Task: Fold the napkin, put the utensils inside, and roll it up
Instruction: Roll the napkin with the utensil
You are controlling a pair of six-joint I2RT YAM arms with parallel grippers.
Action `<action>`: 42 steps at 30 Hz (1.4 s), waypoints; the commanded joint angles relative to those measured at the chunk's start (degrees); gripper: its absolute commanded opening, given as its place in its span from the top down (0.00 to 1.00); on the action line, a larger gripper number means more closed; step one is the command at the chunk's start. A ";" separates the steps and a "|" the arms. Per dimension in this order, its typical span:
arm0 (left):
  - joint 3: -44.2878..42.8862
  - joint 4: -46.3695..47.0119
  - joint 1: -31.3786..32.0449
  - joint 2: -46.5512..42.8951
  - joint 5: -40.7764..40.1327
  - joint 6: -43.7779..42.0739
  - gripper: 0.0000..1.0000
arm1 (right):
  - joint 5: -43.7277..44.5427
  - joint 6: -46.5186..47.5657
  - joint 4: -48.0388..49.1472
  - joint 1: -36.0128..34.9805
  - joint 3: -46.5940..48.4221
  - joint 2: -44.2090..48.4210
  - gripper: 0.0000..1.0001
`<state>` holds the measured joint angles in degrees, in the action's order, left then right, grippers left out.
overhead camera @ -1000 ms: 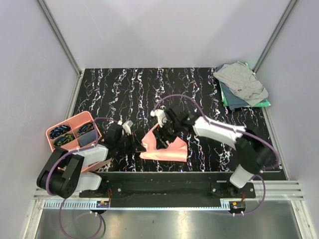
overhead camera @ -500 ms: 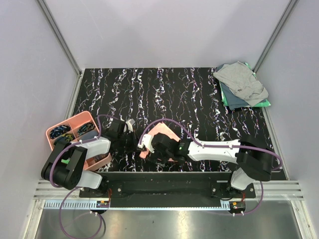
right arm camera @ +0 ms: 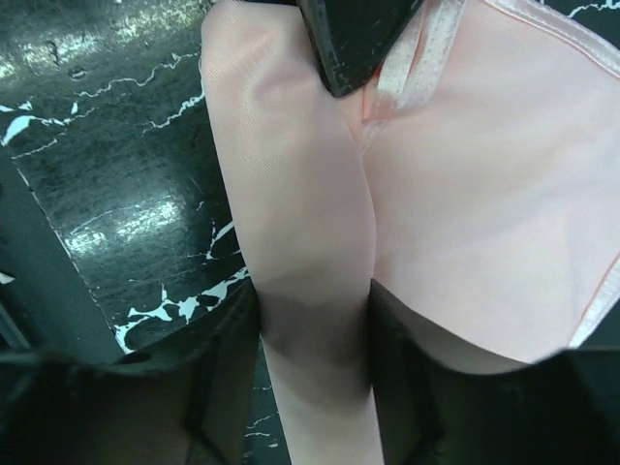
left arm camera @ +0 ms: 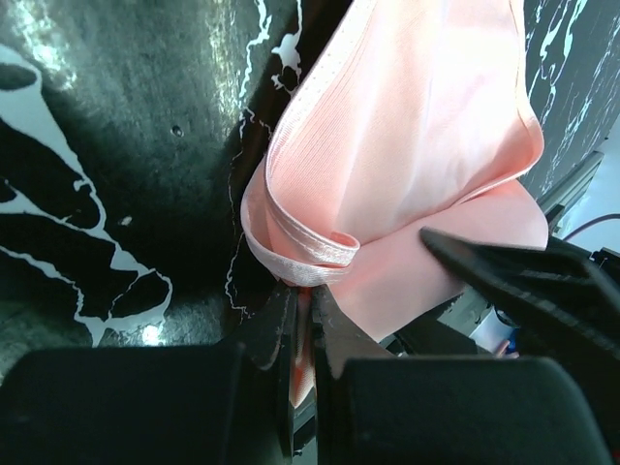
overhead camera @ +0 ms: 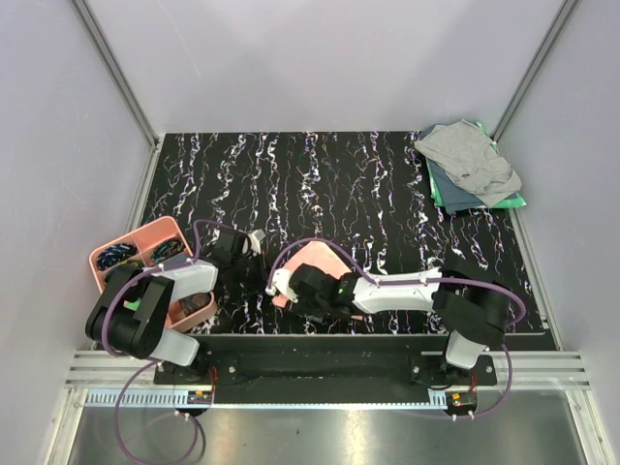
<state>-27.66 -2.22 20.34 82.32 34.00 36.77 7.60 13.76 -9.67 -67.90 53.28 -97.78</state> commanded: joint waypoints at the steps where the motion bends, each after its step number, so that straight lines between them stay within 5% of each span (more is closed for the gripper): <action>1: -1.87 -1.39 -0.12 1.96 -0.25 -3.11 1.00 | -5.37 -1.63 -1.83 2.24 1.74 -2.77 0.52; 5: -4.06 -0.51 -0.12 2.49 -0.16 -3.20 0.90 | -13.64 -3.65 -6.22 6.19 3.76 -4.70 0.67; 6: -4.50 -0.59 -0.21 2.32 -0.16 -3.11 0.81 | -16.70 -4.52 -7.11 6.98 5.07 -5.14 0.69; 17: -2.84 -4.81 -3.73 -7.78 -7.54 -3.90 0.40 | -36.67 -9.10 -15.72 17.52 11.58 -10.32 0.74; 25: 0.94 1.24 -3.46 -12.45 -3.95 -3.11 0.35 | -51.79 -12.00 -16.96 23.24 16.42 -17.17 0.74; 42: -0.02 12.14 -0.48 -3.67 -3.06 -5.48 0.37 | -68.50 -13.32 -17.05 30.54 22.22 -28.26 0.73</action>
<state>-26.83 3.73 18.72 76.66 29.39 32.99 -59.64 0.69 -26.04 -38.57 73.65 -123.66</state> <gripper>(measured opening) 0.648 0.270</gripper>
